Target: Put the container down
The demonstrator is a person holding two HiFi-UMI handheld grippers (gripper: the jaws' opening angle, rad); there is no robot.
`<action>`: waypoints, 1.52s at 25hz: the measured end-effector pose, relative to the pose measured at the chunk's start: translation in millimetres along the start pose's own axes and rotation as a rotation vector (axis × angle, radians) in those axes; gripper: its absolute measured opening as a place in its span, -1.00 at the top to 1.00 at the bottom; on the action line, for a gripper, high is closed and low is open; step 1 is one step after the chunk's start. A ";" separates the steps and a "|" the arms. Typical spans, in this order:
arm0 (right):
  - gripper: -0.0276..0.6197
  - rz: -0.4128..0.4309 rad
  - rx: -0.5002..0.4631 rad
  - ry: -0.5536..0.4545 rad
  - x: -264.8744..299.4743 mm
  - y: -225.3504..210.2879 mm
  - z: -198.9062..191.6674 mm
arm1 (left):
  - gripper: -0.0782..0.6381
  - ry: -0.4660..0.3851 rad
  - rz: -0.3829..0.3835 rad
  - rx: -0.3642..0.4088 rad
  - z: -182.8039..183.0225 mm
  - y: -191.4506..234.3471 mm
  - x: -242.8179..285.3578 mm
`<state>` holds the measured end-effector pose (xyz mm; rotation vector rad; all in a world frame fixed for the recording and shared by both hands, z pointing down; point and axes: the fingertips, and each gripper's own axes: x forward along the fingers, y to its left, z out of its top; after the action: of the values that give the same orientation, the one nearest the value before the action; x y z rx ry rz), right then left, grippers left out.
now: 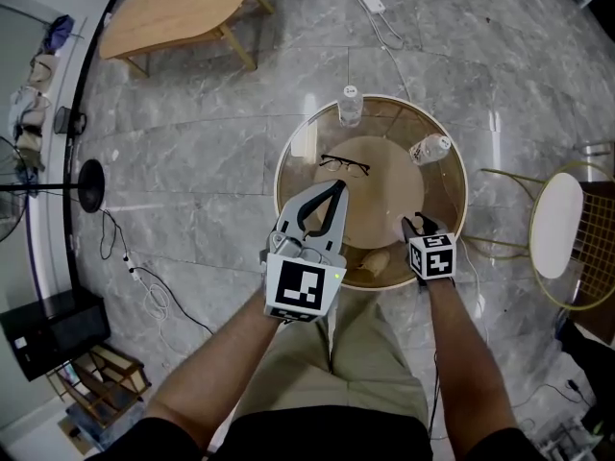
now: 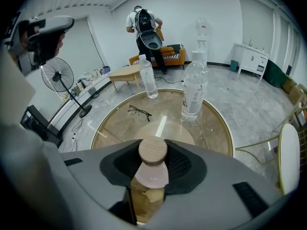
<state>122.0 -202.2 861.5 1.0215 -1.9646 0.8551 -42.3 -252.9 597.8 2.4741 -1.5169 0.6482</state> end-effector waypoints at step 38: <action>0.45 -0.045 0.021 0.145 47.5 4.0 -49.3 | 0.74 0.042 0.035 -0.012 -24.3 19.4 -26.1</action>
<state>114.7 -177.6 925.0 0.9844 -1.8084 0.9016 -76.2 -232.2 606.2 2.4152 -1.5470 0.6906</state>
